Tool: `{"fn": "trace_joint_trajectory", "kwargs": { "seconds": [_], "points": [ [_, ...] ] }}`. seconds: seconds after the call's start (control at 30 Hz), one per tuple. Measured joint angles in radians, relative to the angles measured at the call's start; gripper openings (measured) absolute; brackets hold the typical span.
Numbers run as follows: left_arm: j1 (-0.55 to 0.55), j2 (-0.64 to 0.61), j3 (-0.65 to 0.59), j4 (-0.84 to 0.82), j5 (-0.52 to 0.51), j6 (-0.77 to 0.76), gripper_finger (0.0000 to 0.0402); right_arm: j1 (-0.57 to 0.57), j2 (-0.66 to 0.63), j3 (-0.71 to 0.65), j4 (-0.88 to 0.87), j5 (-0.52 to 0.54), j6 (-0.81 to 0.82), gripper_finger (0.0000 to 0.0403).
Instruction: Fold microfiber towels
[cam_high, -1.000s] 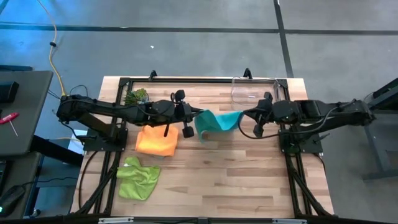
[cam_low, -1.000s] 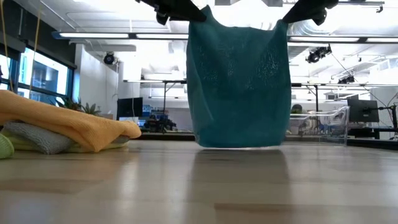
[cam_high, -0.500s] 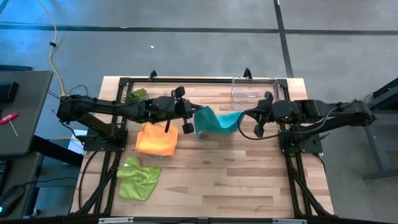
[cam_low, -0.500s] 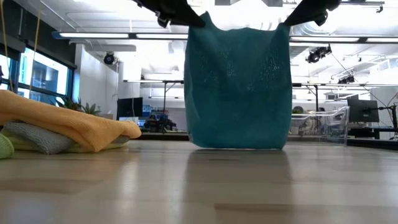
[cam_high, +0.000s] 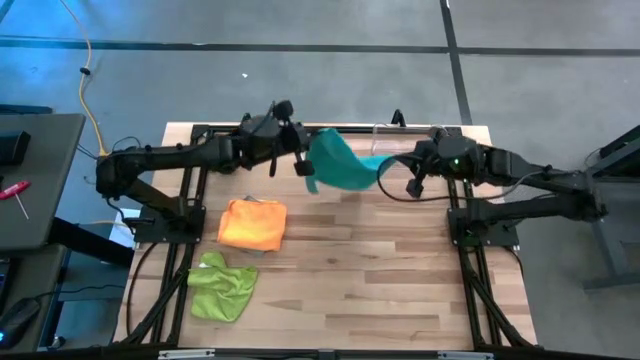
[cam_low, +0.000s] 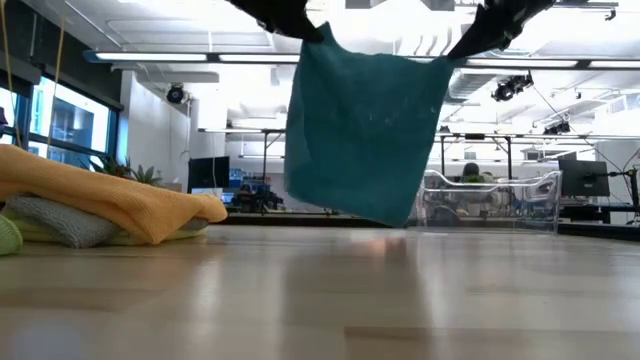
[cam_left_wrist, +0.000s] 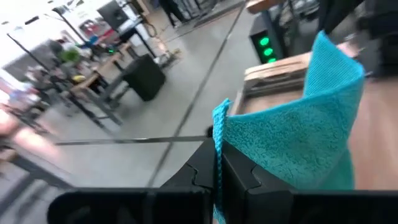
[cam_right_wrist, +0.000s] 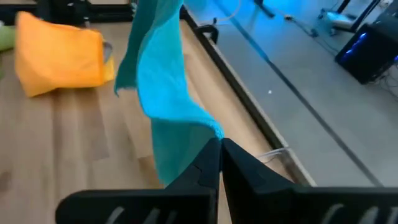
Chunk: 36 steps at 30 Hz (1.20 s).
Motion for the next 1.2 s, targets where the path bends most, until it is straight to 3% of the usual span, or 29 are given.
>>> {"fn": "trace_joint_trajectory", "kwargs": {
  "seconds": [0.1,0.27,0.47,0.77,1.0,1.2],
  "points": [
    [0.025,0.002,0.036,-0.010,-0.010,0.056,0.0000,-0.051,0.001,0.030,-0.031,-0.056,-0.014,0.0000],
    [-0.015,0.003,0.028,-0.106,-0.088,0.062,0.0000,-0.026,0.004,0.172,-0.201,-0.077,-0.014,0.0000],
    [-0.102,0.003,-0.114,-0.040,-0.131,-0.003,0.0000,0.041,0.012,0.251,-0.406,-0.070,0.112,0.0000],
    [-0.220,0.003,-0.285,0.031,-0.194,-0.149,0.0000,0.158,-0.007,0.032,-0.465,-0.032,0.305,0.0000],
    [-0.296,0.021,-0.288,0.049,-0.204,-0.233,0.0000,0.290,-0.008,-0.100,-0.436,-0.032,0.444,0.0000],
    [-0.356,0.090,-0.288,0.104,-0.210,-0.318,0.0000,0.387,-0.012,-0.132,-0.417,-0.029,0.520,0.0000]
  ]
}}
